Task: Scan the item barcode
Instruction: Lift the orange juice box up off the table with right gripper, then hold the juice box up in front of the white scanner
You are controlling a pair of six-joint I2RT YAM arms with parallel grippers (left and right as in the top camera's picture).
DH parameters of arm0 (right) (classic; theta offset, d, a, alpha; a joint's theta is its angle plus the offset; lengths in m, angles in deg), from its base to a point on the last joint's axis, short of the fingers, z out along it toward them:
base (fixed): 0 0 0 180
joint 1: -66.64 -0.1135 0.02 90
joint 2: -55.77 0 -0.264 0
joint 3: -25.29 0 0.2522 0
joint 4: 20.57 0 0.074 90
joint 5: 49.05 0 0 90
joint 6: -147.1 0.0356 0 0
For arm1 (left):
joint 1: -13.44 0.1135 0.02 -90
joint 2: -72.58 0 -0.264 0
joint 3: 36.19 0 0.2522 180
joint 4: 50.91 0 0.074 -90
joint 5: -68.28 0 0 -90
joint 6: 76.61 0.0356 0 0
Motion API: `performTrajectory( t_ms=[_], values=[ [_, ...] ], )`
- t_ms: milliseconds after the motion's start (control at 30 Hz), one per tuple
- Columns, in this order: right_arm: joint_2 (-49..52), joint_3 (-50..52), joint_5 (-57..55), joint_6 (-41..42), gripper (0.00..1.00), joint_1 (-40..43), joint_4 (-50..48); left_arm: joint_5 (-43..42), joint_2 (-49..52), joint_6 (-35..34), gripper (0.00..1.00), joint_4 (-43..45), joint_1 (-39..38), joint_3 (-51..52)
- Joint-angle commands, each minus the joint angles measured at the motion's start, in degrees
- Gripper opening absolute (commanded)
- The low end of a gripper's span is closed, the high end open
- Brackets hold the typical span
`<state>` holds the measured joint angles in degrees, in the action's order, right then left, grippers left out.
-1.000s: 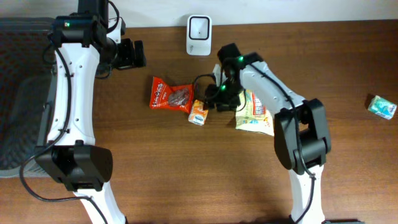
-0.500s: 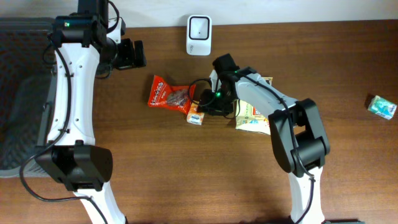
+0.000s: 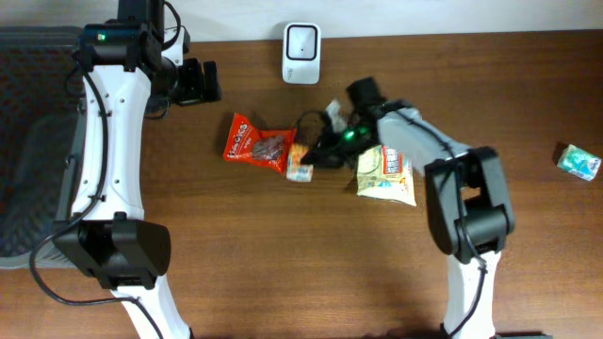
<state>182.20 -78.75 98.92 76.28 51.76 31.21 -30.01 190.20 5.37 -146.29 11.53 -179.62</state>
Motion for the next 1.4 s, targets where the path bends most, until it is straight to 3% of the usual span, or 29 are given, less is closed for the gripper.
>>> performTrajectory(
  t_ms=[0,267,400,567,633,800,933,1100,1200,1367],
  values=[
    [0.35,-1.64,29.35,-10.97,0.04,4.85,-2.12,0.24,-0.48,-0.52,0.99,0.09,-0.04,-0.50],
    [0.35,-1.64,30.99,-12.46,0.04,7.02,-7.82,0.24,-0.48,-0.52,0.99,0.09,-0.04,-0.50],
    [0.35,-1.64,30.97,-19.82,0.04,5.75,-10.84,0.24,-0.48,-0.52,0.99,0.09,-0.11,-0.50],
    [0.35,-1.64,30.97,-19.08,0.04,5.51,-12.55,0.24,-0.48,-0.52,0.99,0.09,-0.11,-0.50],
    [0.35,-1.66,30.95,-16.83,0.04,5.51,-12.59,0.24,-0.48,-0.52,0.99,0.09,-0.15,-0.50],
    [0.33,-1.68,29.24,-2.34,0.04,5.51,-17.81,0.24,-0.48,-0.52,0.99,0.09,-0.15,-0.50],
    [-2.16,-2.10,2.62,13.77,0.04,5.49,-19.89,0.24,-0.48,-0.52,0.99,0.09,-0.15,-0.50],
    [-6.19,-10.99,-32.46,13.33,0.04,3.61,-18.53,0.24,-0.48,-0.52,0.99,0.09,-0.15,-0.50],
    [-6.16,-13.62,-47.74,6.32,0.04,0.72,-21.33,0.24,-0.48,-0.52,0.99,0.07,-0.15,-0.50],
    [-5.14,-13.57,-76.28,-24.65,0.04,-8.02,-35.56,0.24,-0.48,-0.52,0.99,0.09,-0.15,-0.50]
  ],
)
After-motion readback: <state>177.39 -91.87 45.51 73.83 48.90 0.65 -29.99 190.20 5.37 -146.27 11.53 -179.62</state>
